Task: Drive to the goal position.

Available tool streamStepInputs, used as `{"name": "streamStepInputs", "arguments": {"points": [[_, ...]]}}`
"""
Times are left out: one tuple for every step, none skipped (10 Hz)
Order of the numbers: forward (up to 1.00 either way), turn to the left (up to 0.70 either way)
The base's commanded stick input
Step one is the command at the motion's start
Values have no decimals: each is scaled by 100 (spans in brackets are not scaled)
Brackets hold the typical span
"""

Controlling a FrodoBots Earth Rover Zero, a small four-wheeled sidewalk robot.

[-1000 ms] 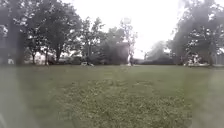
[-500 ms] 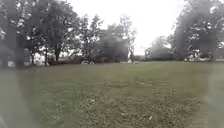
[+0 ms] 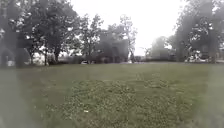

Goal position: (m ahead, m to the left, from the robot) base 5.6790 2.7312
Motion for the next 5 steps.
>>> {"name": "streamStepInputs", "arguments": {"points": [[70,0],[70,0],[70,0],[70,0],[70,0]]}}
